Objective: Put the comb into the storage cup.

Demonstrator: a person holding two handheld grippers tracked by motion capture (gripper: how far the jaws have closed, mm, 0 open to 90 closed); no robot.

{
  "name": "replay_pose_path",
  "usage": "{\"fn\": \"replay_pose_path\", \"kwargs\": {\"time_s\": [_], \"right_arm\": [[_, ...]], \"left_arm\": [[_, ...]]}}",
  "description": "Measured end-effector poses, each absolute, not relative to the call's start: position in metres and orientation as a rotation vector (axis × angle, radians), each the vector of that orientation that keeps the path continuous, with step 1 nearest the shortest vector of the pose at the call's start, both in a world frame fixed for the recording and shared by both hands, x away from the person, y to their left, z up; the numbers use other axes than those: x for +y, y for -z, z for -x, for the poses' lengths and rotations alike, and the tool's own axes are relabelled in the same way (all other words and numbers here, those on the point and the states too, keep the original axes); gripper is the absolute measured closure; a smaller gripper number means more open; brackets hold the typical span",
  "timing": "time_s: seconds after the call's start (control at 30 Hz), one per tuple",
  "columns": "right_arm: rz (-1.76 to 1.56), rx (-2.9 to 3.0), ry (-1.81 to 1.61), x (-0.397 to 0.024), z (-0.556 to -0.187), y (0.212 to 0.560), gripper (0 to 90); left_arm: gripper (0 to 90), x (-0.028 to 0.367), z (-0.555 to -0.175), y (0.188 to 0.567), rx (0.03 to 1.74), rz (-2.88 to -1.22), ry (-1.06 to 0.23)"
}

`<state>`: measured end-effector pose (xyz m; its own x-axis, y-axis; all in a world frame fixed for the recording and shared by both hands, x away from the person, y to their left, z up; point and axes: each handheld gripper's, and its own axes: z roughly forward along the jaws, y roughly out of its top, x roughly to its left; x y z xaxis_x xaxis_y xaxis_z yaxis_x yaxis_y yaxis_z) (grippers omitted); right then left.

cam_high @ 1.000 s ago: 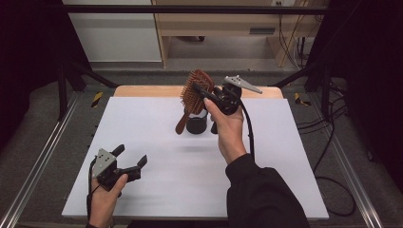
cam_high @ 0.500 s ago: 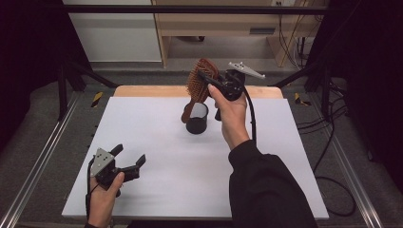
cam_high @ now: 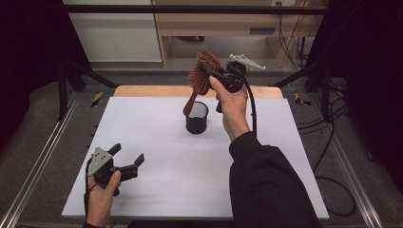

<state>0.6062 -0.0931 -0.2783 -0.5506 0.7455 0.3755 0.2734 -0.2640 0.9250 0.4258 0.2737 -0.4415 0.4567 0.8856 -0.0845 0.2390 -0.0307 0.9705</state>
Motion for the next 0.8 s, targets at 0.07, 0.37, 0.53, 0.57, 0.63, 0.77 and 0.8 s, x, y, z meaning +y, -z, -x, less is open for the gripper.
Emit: {"fn": "replay_pose_path", "kwargs": {"time_s": [0.07, 0.37, 0.53, 0.57, 0.63, 0.77, 0.8], "right_arm": [[-1.229, 1.641, -1.858, -0.093, -0.606, 0.276, 52.1], [-1.256, 1.626, -1.836, -0.1, -0.617, 0.277, 52.1], [-1.258, 1.651, -1.804, -0.099, -0.622, 0.283, 52.0], [-1.26, 1.66, -1.797, -0.099, -0.623, 0.284, 52.0], [-1.255, 1.674, -1.784, -0.098, -0.625, 0.286, 51.9], [-1.255, 1.69, -1.771, -0.096, -0.63, 0.291, 51.9], [-1.258, 1.695, -1.768, -0.096, -0.631, 0.292, 51.9]], "left_arm": [[1.8, 0.274, -0.426, 0.441, 1.017, -1.552, -0.698], [2.0, 0.278, -0.426, 0.441, 1.016, -1.543, -0.701], [2.2, 0.286, -0.429, 0.439, 0.972, -1.549, -0.687], [1.9, 0.288, -0.429, 0.439, 0.958, -1.555, -0.69], [1.8, 0.29, -0.43, 0.438, 0.949, -1.547, -0.698], [1.9, 0.291, -0.431, 0.438, 0.945, -1.552, -0.698], [1.9, 0.291, -0.431, 0.438, 0.943, -1.554, -0.704]]}}
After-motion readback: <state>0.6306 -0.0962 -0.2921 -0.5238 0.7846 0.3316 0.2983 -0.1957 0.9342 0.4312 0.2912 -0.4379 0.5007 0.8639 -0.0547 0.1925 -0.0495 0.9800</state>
